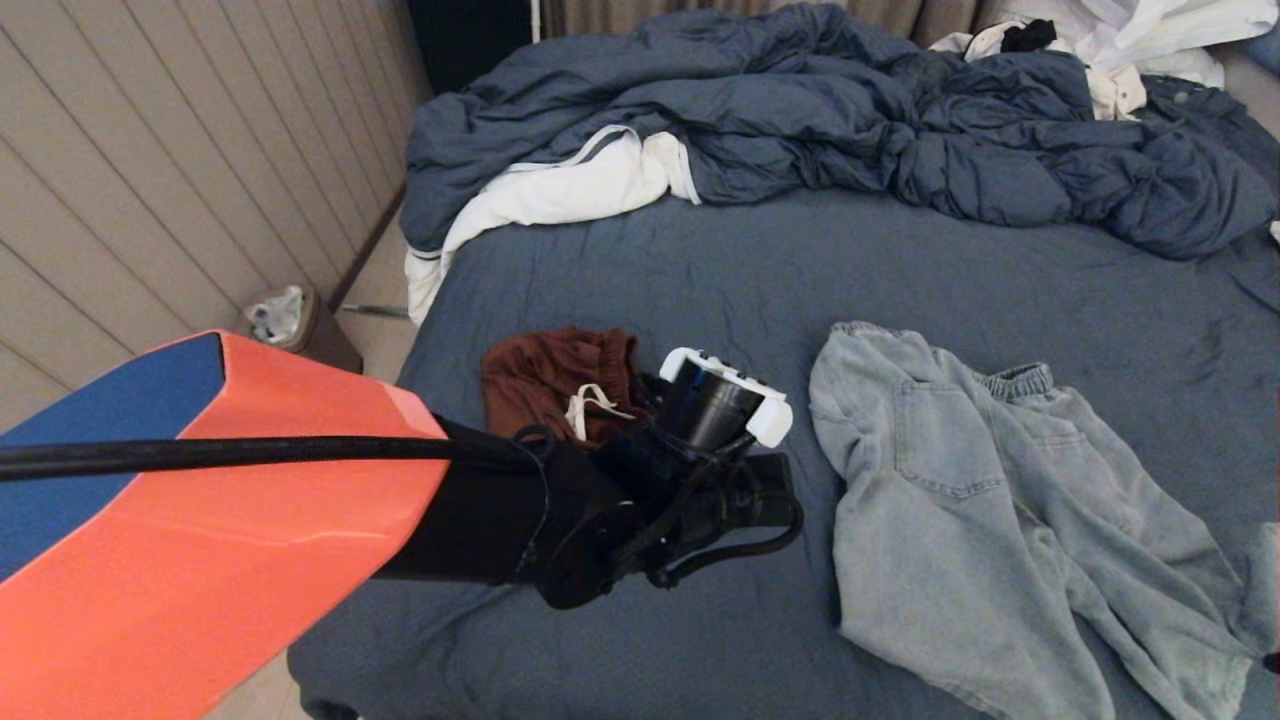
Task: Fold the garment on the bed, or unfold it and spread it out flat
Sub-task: Unford the blue shorts
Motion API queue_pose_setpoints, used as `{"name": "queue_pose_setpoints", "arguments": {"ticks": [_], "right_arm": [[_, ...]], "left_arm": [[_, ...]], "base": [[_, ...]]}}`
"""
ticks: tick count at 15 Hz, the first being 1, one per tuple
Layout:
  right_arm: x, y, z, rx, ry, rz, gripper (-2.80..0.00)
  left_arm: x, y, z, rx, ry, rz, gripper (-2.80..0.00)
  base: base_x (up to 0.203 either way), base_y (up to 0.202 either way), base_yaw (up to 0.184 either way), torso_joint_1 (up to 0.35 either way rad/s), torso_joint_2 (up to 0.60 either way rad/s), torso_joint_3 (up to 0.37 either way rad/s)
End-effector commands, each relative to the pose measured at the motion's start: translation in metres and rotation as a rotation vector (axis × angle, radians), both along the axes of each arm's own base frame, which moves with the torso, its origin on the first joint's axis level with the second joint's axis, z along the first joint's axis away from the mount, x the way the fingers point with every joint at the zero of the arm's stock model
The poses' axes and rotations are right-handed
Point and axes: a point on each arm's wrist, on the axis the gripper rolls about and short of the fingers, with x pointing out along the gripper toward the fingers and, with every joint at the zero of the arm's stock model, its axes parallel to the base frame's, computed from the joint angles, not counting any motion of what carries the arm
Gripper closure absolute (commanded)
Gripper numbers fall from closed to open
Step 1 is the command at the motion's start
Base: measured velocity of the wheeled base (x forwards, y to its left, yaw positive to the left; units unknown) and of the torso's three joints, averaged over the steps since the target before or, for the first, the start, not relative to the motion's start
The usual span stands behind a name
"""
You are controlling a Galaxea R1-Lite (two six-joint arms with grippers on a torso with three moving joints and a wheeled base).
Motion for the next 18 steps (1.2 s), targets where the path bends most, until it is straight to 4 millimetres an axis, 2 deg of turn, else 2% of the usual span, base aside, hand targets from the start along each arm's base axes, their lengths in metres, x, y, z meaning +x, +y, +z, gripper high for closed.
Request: {"name": "queue_pose_setpoints", "arguments": {"ticks": [1, 4, 7, 11, 14, 16, 18], "right_arm": [[-0.021, 0.002, -0.002, 0.017, -0.009, -0.038, 0.0], [-0.026, 0.0, -0.002, -0.004, -0.045, -0.045, 0.0], [-0.015, -0.009, 0.017, -0.035, -0.121, -0.042, 0.0], [0.04, -0.012, 0.05, -0.048, -0.232, -0.02, 0.0], [0.078, -0.017, 0.038, -0.056, -0.196, -0.006, 0.0], [0.089, -0.017, 0.026, -0.052, -0.17, -0.002, 0.0], [0.09, -0.022, 0.009, -0.035, -0.136, -0.01, 0.0]], "left_arm": [[0.002, 0.002, 0.004, -0.008, -0.005, 0.009, 0.0], [0.002, 0.004, 0.005, -0.009, -0.004, 0.012, 0.0], [0.002, 0.002, 0.009, -0.022, -0.012, 0.01, 0.0], [0.003, 0.001, 0.02, -0.045, -0.026, 0.009, 0.0], [0.005, -0.001, 0.02, -0.04, -0.024, 0.01, 0.0], [0.007, -0.002, 0.017, -0.035, -0.021, 0.012, 0.0], [0.013, 0.002, 0.016, -0.032, -0.02, 0.027, 0.0]], "base": [[0.0, 0.0, 0.0, 0.0, 0.0, 0.0], [0.0, 0.0, 0.0, 0.0, 0.0, 0.0], [0.0, 0.0, 0.0, 0.0, 0.0, 0.0], [0.0, 0.0, 0.0, 0.0, 0.0, 0.0], [0.0, 0.0, 0.0, 0.0, 0.0, 0.0], [0.0, 0.0, 0.0, 0.0, 0.0, 0.0], [0.0, 0.0, 0.0, 0.0, 0.0, 0.0]]}}
